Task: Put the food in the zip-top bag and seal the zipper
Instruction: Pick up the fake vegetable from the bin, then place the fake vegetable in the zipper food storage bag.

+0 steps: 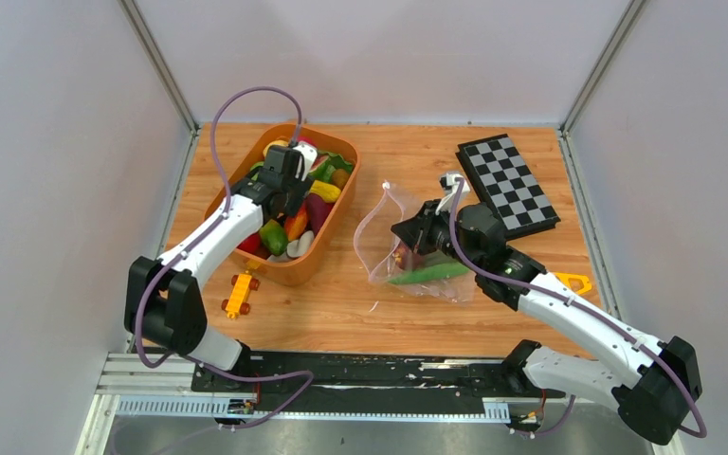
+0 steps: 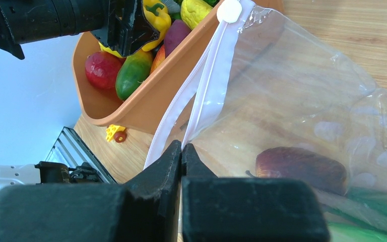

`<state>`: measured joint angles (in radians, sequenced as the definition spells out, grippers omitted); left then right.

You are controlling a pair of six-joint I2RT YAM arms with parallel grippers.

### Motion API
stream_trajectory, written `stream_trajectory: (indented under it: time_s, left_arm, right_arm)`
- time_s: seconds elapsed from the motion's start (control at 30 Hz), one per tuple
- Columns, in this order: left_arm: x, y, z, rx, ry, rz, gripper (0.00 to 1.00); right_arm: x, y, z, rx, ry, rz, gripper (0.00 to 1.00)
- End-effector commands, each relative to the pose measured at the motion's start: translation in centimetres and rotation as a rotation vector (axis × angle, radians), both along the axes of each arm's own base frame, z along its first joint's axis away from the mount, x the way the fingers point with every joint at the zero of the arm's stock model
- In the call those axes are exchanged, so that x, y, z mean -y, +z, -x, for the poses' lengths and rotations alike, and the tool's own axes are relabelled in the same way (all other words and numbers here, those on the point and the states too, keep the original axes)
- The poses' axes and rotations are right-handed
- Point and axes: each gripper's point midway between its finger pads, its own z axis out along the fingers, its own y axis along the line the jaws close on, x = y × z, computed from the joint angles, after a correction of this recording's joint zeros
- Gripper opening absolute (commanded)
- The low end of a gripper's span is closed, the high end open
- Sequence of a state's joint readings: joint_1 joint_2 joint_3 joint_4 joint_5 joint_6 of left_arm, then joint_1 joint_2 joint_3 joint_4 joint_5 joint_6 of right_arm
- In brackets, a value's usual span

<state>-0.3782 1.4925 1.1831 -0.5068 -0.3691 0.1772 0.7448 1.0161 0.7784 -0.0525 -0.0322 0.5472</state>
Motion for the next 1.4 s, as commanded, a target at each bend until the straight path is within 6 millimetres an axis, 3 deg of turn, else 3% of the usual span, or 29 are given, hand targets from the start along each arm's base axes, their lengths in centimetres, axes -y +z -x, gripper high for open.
stream_trajectory:
  time_s: [0.0, 0.27, 0.5, 0.83, 0.9, 1.03, 1.2, 1.37]
  left_arm:
    - [0.7, 3.2, 0.1, 0.068, -0.002, 0.077, 0.5]
    - [3.4, 7.3, 1.9, 0.178, -0.109, 0.288, 0.47]
    - [8.0, 12.0, 4.8, 0.304, -0.291, 0.607, 0.48]
    - [13.7, 14.5, 9.3, 0.257, -0.522, 0.989, 0.48]
    - [15.2, 15.5, 10.7, 0.243, -0.641, 1.063, 0.48]
    - [17.6, 15.8, 13.2, 0.165, -0.807, 1.176, 0.49]
    - [20.2, 14.8, 15.1, 0.112, -0.898, 1.169, 0.5]
    - [21.2, 12.8, 14.4, 0.082, -0.849, 1.154, 0.51]
  right_arm:
    - [-0.3, 2.6, -0.4, 0.061, 0.006, -0.031, 0.0]
    - [-0.4, 2.3, -0.6, 0.056, 0.004, -0.028, 0.0]
    - [-0.5, 2.6, -0.8, 0.062, -0.002, -0.037, 0.0]
    - [-0.1, 2.7, -1.0, 0.065, -0.026, -0.042, 0.0]
    - [-0.1, 2.7, -1.0, 0.066, -0.026, -0.042, 0.0]
    - [-0.2, 2.6, -1.0, 0.061, -0.023, -0.044, 0.0]
    - [-0.1, 2.7, -0.8, 0.061, -0.023, -0.05, 0.0]
    - [-0.4, 4.1, -0.7, 0.089, -0.014, -0.099, 0.0]
